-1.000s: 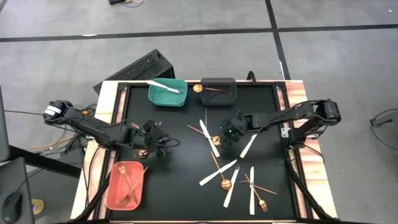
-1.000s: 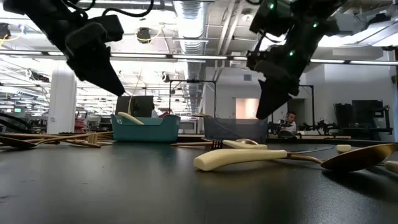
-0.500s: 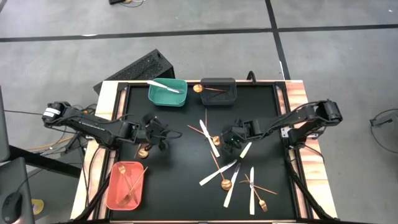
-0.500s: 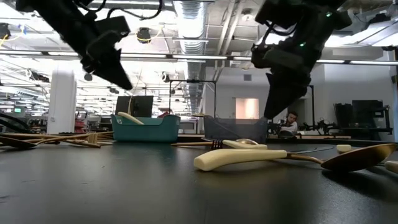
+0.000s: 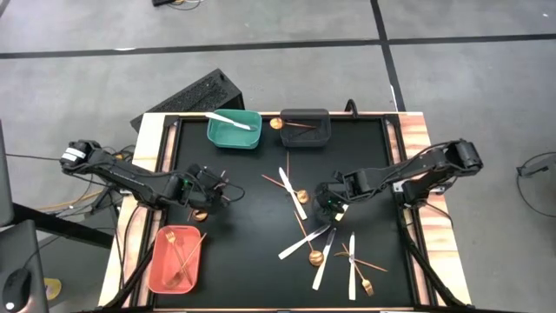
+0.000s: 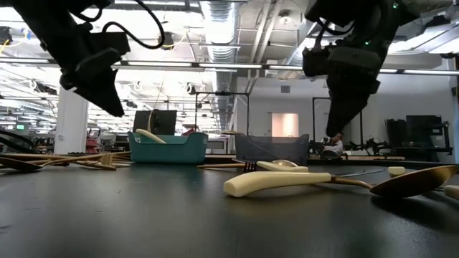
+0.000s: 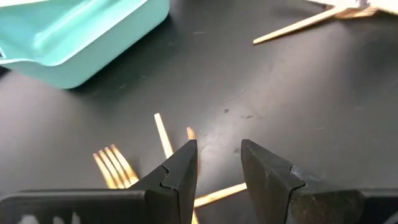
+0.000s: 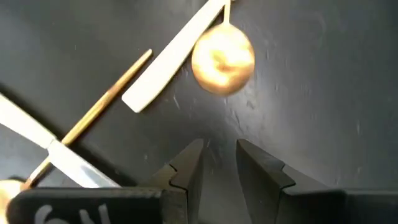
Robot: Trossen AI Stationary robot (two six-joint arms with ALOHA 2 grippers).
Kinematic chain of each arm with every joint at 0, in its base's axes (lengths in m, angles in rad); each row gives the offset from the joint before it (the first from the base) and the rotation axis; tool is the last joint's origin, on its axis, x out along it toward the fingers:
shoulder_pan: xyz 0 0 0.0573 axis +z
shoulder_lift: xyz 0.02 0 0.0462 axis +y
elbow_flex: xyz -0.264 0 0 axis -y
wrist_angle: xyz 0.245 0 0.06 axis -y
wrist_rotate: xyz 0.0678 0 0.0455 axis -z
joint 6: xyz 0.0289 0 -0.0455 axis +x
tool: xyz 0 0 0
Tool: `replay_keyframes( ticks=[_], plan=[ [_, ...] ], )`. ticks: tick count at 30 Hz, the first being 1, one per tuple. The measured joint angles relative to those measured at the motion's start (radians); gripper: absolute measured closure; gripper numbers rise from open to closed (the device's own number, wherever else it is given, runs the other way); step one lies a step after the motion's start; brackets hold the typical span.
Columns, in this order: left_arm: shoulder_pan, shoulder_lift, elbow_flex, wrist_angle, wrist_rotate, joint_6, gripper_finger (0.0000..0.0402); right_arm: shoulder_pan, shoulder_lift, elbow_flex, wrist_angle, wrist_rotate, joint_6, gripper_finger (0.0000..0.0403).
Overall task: Sort silverware by color (type)
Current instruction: Put the silver knife into the light blue bin
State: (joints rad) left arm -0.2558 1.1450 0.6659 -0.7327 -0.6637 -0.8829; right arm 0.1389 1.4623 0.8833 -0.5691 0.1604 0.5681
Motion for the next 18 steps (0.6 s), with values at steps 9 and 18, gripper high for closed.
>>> replay_keyframes(
  ticks=[9,18],
  plan=[
    [0.0,0.0,0.0,0.047,-0.017,0.051,0.029,0.016,-0.005,0.0,-0.167,-0.032,0.062,0.028],
    [0.0,0.009,0.0,0.044,-0.027,0.042,0.029,0.11,-0.003,-0.001,-0.38,-0.077,0.206,0.028]
  ],
)
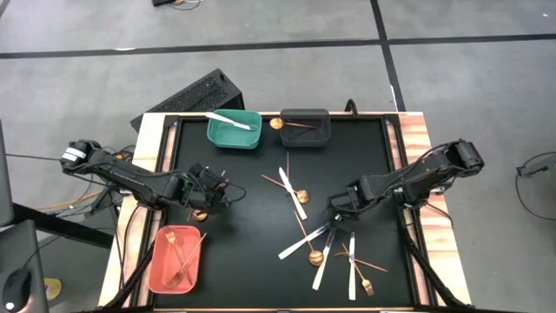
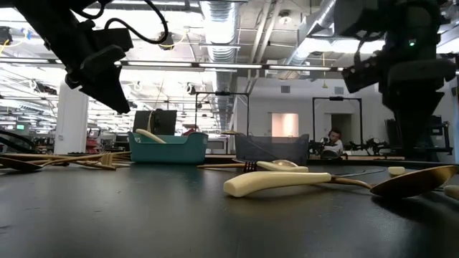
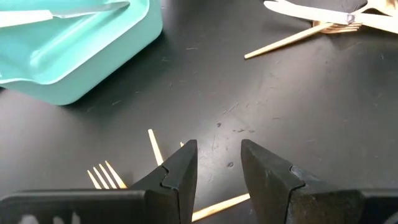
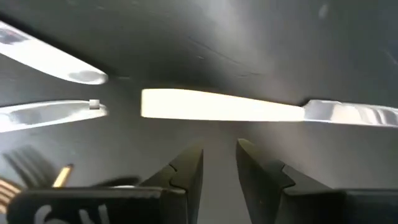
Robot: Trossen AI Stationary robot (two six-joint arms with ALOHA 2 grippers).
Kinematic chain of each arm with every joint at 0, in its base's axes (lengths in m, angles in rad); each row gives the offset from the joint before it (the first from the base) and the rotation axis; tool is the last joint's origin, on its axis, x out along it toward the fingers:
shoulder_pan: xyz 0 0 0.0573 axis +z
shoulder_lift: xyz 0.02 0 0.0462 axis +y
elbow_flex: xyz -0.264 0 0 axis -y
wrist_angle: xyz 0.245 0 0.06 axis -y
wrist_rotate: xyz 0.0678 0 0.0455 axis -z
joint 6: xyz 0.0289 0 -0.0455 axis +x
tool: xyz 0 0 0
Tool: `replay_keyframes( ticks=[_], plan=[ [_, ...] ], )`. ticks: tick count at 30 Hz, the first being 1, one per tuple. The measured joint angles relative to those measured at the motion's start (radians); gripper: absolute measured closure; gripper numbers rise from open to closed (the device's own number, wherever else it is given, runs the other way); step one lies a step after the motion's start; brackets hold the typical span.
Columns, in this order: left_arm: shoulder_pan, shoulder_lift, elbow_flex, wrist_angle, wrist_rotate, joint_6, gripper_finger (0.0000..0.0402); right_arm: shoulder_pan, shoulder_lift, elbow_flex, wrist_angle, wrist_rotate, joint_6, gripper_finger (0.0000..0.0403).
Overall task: Sort silverware by color (type)
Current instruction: Put the silver knife into the light blue bin
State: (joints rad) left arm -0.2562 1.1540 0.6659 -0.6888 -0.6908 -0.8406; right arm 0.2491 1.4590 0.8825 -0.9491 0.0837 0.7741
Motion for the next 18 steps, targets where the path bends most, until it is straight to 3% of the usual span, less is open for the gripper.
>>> replay_keyframes(
  ticks=[5,12,18],
  plan=[
    [-0.002,0.047,-0.001,0.002,0.023,0.002,0.029,-0.019,0.003,0.0,0.164,-0.033,-0.151,0.028],
    [-0.034,0.119,-0.001,-0.002,0.083,-0.024,0.029,-0.004,0.003,-0.004,0.465,-0.114,-0.621,0.028],
    [-0.136,0.094,-0.001,0.018,0.06,-0.116,0.029,0.014,0.003,-0.004,0.614,-0.192,-0.746,0.028]
  ],
)
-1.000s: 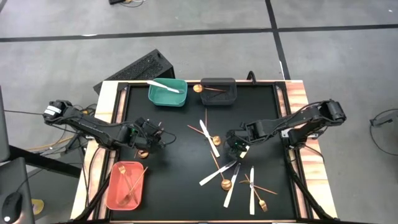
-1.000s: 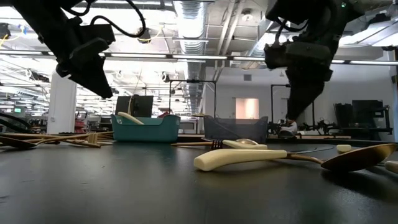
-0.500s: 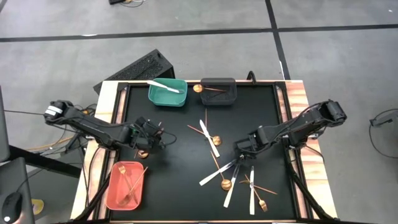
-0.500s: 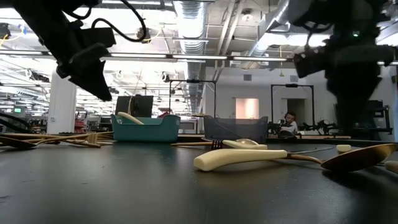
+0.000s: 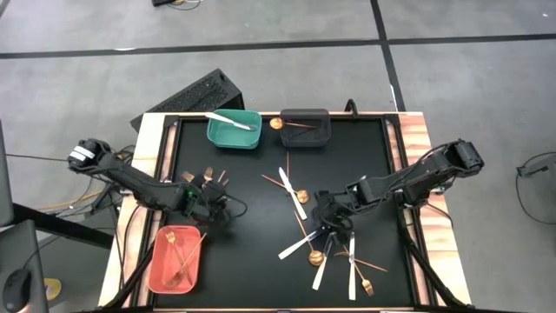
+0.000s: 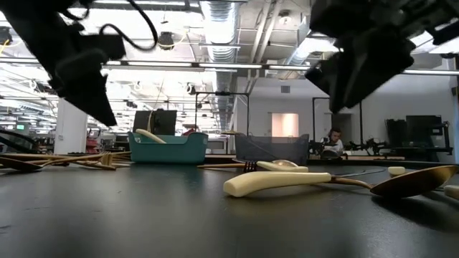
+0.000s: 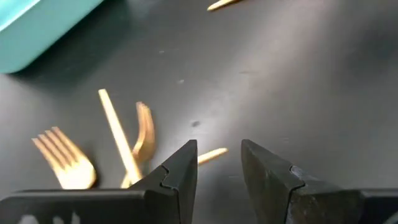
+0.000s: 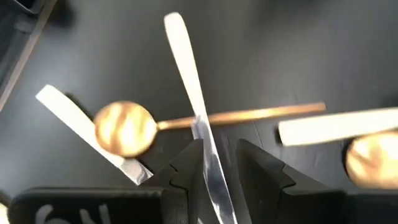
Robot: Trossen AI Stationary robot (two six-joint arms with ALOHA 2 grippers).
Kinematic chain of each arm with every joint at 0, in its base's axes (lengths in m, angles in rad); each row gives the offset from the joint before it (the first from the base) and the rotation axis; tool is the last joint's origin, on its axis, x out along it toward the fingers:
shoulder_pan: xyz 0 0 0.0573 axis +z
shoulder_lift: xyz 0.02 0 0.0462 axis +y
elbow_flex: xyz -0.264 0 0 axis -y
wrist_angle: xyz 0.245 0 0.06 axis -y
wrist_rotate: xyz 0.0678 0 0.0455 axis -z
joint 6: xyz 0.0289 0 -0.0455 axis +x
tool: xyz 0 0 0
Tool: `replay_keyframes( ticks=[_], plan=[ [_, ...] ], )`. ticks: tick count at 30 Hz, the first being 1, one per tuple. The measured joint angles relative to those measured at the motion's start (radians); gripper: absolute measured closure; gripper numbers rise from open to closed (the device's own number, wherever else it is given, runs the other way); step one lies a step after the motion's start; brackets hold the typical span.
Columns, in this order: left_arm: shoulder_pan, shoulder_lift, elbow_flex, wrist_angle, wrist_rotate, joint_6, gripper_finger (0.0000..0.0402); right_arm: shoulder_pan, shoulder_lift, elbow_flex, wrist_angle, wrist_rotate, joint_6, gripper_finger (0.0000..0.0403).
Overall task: Sort silverware by color (type)
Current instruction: Put the silver knife into the light blue bin
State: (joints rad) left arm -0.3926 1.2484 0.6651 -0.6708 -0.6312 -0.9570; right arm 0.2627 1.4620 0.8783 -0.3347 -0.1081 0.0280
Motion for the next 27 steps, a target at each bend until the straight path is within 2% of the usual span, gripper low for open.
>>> replay_keyframes(
  ticks=[4,10,15,27],
  plan=[
    [-0.066,-0.002,0.0,0.14,-0.088,0.004,0.029,0.012,0.042,0.001,0.09,0.0,-0.041,0.028],
    [-0.107,0.051,0.001,0.348,-0.094,0.107,0.029,0.055,0.169,-0.001,0.173,0.0,-0.114,0.028],
    [-0.112,0.098,0.001,0.351,-0.089,0.085,0.029,0.065,0.26,0.003,0.271,0.0,-0.135,0.028],
    [-0.073,0.161,0.0,0.397,-0.081,0.083,0.029,0.02,0.354,0.014,0.28,0.0,-0.127,0.0289]
  ],
)
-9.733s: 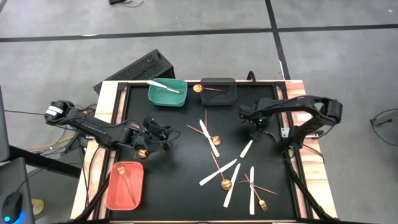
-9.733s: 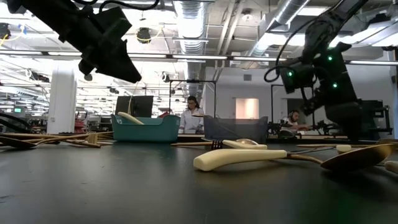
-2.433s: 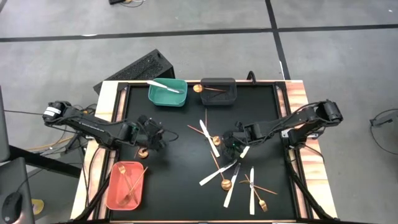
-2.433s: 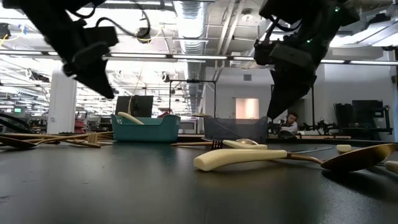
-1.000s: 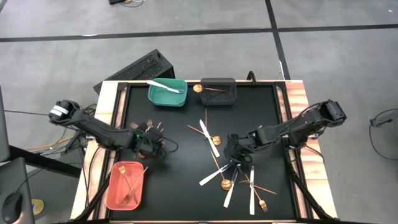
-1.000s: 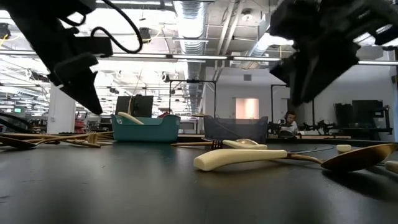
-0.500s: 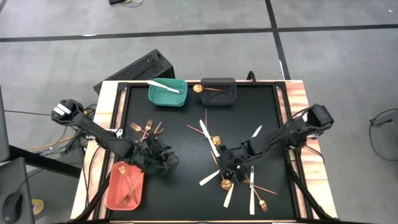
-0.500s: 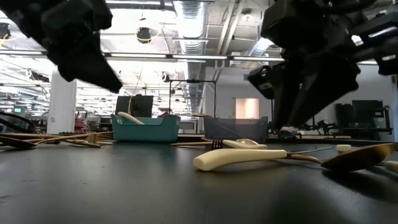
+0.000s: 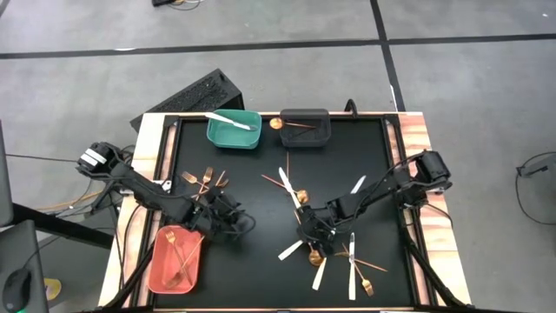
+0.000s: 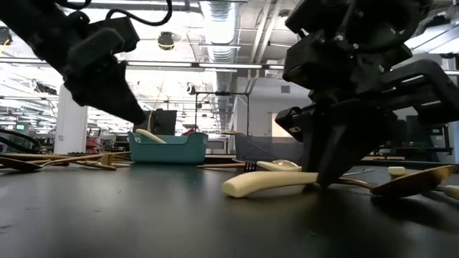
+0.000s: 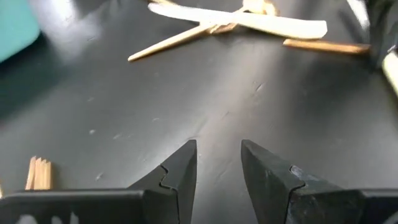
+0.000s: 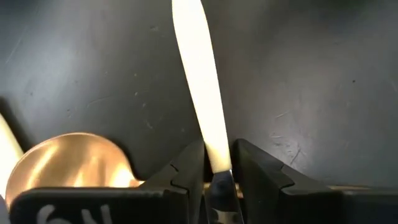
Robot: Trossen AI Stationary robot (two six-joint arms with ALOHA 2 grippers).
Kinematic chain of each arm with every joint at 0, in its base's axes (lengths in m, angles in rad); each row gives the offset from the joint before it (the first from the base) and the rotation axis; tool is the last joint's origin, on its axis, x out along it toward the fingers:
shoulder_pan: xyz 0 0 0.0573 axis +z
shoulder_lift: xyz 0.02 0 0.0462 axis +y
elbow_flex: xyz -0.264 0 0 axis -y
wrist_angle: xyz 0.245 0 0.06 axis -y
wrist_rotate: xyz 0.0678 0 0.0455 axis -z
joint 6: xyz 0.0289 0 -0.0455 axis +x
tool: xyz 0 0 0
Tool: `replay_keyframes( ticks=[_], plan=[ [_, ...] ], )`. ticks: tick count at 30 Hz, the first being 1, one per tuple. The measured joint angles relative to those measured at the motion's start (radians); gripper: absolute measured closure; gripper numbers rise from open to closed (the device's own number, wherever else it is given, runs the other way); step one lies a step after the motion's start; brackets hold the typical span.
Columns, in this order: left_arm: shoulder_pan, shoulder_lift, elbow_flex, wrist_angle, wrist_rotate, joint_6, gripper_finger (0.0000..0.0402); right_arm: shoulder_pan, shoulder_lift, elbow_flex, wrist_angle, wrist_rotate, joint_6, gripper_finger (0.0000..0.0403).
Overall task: Sort silverware by color (type)
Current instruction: Put the silver knife into the light blue bin
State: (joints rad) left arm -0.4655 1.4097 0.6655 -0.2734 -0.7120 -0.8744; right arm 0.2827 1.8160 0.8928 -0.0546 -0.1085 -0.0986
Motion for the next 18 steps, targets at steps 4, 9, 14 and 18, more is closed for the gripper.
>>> replay_keyframes(
  ticks=[4,9,14,18],
  plan=[
    [0.001,0.0,0.0,0.087,-0.031,0.037,0.029,-0.01,-0.013,-0.002,-0.001,0.009,-0.001,0.0336],
    [0.001,0.0,0.0,0.271,-0.06,0.249,0.0283,-0.032,-0.025,-0.006,0.065,0.124,-0.008,0.0343],
    [0.001,0.0,0.0,0.389,-0.127,0.373,0.0254,-0.067,-0.035,-0.005,0.202,0.346,0.057,0.0343],
    [0.012,0.0,0.0,0.404,-0.183,0.428,0.0223,-0.096,-0.046,-0.003,0.239,0.421,0.048,0.0343]
  ],
)
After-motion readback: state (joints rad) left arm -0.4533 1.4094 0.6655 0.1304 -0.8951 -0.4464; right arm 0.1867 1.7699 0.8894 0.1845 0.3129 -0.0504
